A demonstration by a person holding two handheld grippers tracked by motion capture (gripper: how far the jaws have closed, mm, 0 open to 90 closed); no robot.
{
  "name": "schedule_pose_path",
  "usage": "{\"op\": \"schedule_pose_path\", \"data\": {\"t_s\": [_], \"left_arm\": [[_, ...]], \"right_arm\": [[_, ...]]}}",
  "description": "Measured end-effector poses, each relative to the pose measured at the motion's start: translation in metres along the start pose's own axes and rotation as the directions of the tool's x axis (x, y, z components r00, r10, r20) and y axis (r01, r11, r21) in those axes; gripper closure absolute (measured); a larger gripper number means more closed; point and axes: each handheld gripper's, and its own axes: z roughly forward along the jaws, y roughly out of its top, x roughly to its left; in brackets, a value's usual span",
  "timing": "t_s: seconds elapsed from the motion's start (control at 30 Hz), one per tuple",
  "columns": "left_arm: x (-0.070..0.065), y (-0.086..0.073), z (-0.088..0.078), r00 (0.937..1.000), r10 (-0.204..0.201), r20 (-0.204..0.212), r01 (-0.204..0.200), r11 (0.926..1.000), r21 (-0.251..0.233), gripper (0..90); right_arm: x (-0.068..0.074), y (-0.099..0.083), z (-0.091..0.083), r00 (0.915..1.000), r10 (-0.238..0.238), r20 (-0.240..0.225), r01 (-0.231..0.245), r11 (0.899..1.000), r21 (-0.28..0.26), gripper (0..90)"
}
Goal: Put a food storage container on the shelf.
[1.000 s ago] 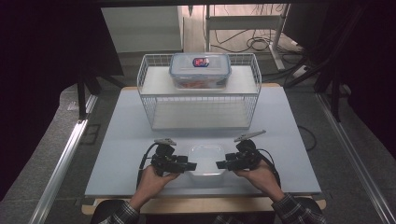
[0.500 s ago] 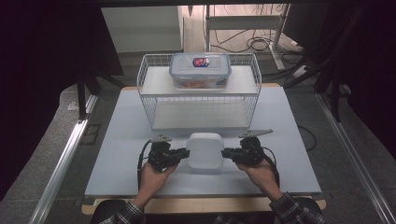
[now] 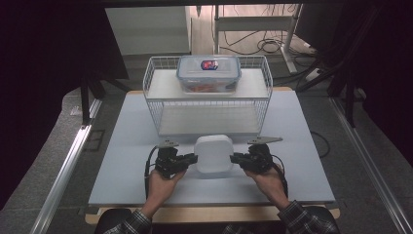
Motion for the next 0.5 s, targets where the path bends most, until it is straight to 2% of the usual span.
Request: {"op": "schedule_pose_path", "data": {"t_s": [0.13, 0.3, 0.5], "left_arm": [[-0.001, 0.002, -0.003, 1.0000, -0.005, 0.001, 0.005, 0.9998, -0.021, 78.4], [-0.007, 0.012, -0.012, 0.9995, 0.029, -0.013, -0.029, 0.9981, -0.054, 78.3], [-0.010, 0.031, -0.021, 0.9976, 0.066, -0.020, -0.067, 0.9955, -0.067, 78.4]], "right_arm": [[-0.001, 0.000, -0.002, 0.9998, 0.007, -0.018, -0.007, 1.000, -0.024, 78.2], [0.002, 0.006, -0.009, 0.9994, -0.011, -0.033, 0.009, 0.998, -0.067, 78.4], [0.004, 0.019, -0.017, 0.9988, -0.034, -0.035, 0.030, 0.994, -0.102, 78.4]]}}
